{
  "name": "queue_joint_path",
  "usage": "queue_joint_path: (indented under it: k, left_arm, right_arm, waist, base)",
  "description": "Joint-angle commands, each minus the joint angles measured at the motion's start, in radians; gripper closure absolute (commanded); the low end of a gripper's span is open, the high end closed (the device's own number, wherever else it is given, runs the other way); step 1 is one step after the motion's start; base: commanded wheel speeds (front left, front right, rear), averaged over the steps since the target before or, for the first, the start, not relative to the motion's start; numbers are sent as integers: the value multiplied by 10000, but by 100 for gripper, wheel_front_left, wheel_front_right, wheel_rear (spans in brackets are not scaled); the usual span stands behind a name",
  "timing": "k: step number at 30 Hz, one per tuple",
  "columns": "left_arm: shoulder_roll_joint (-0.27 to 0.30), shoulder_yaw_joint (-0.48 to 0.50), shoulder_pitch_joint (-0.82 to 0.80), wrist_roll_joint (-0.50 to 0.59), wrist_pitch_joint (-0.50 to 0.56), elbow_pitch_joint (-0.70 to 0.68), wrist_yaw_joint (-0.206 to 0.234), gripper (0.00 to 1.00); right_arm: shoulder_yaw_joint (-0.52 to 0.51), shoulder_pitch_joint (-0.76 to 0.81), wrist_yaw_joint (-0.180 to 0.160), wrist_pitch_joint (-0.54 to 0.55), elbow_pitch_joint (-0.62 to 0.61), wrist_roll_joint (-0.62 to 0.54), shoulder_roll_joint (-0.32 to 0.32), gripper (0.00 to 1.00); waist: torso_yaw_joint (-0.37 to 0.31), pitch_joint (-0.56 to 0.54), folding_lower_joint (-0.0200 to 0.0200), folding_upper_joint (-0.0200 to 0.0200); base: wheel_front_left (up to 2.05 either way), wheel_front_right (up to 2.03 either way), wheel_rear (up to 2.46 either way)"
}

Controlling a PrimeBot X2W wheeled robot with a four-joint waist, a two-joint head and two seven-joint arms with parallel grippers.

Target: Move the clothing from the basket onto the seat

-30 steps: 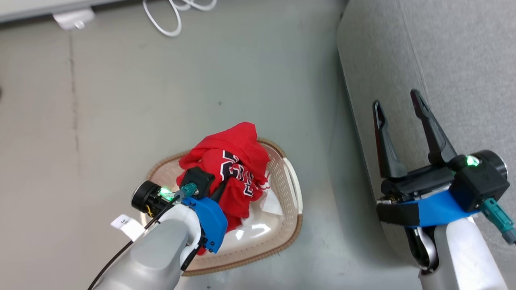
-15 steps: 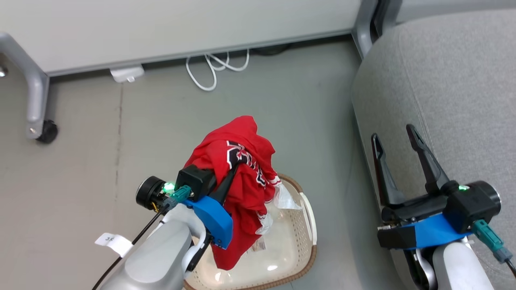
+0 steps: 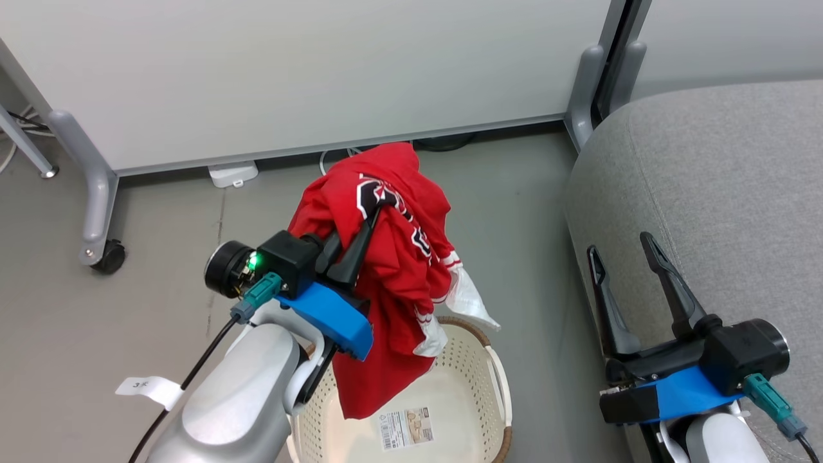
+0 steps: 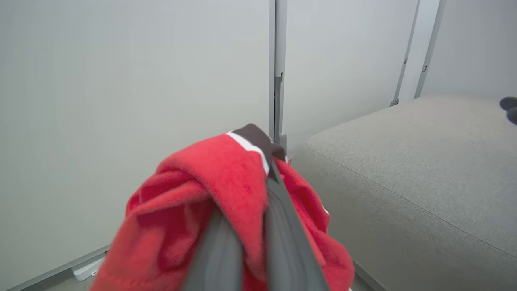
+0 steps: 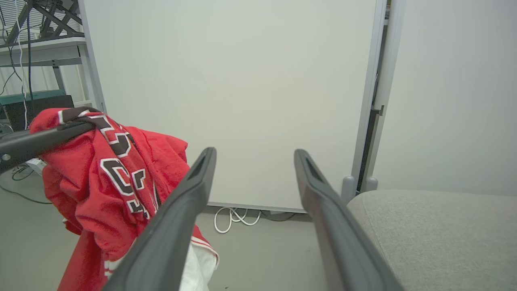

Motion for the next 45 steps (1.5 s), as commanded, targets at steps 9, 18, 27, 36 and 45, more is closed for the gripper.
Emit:
queue_joint_path:
  k: [9,18,27,36,45]
  left_arm:
    - [-81,358,-698,302,-53,-1013,-88,100]
    - [-143,183,-914,291,92,-1256,-53,100]
    - [-222,26,-905,235,96,-1211,-51,100]
    - [-362,-143,-1024,225,71,-1135,-71,100]
    - [-622,-466,-1148,304,30,-1069,-127,100]
  right_arm:
    - [3,449,5,-38,51,129,-36,0]
    - [-10,525,5,-38,-1,194,-36,0]
    - [550,-194,5,-38,-304,-29,-35,0]
    - [2014,-1439,5,-38,15,-110,-333,0]
    - [2944,-2486,5,-37,1679,-487,-268,0]
  waist:
    - [50,-548,2,-1]
    - [45,-642,2,-1]
    - [108,-648,2,-1]
    - [247,-593,2,-1]
    - [550,-514,2,-1]
  base:
    - [0,0,0]
    - [0,0,0]
    - [0,0,0]
    - [0,0,0]
    - [0,0,0]
